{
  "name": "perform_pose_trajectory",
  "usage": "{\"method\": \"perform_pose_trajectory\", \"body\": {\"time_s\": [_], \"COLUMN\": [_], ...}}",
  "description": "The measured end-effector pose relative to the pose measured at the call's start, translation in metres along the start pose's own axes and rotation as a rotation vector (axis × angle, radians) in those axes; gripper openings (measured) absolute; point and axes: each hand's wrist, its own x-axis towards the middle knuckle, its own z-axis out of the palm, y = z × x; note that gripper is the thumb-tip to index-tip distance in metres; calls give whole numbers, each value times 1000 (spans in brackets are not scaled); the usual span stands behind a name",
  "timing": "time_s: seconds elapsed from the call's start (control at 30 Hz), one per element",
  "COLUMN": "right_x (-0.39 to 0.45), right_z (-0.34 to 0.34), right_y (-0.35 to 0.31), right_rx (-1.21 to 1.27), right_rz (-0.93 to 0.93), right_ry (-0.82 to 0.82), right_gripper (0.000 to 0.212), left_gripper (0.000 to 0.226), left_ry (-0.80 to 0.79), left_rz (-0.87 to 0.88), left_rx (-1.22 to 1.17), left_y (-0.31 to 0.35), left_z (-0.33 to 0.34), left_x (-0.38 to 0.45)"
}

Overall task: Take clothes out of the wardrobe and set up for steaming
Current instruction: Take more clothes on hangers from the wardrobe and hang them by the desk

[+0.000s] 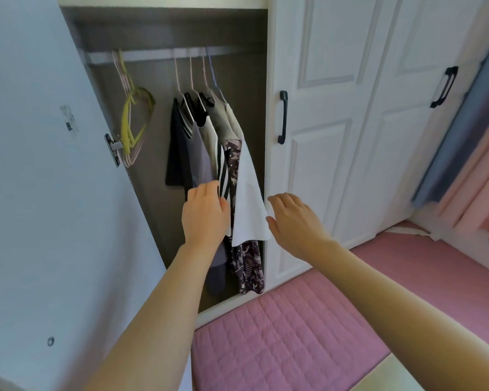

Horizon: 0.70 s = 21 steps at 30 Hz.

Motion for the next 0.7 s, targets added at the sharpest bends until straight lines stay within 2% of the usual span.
{"method": "perform_pose_trajectory", "body": {"time_s": [0.23, 0.4, 0.53, 0.7], "right_x": [94, 145, 180, 216], "right_z": [-3, -1, 1, 6], "right_y": [-2, -8, -12, -20], "right_rx": [41, 115, 206, 184], "right_rz": [-60, -60, -42, -77], "right_ry": [-39, -7, -40, -31], "right_gripper": [41, 40, 39, 35], "left_gripper": [47, 53, 49, 66], "left_ry": [45, 34, 40, -3], "left_rz": [-10, 109, 43, 17], "left_rx": [135, 277, 235, 221], "left_y": [-12, -26, -37, -57], "left_z": [17, 31, 33, 37], "left_x": [72, 108, 137, 161]}}
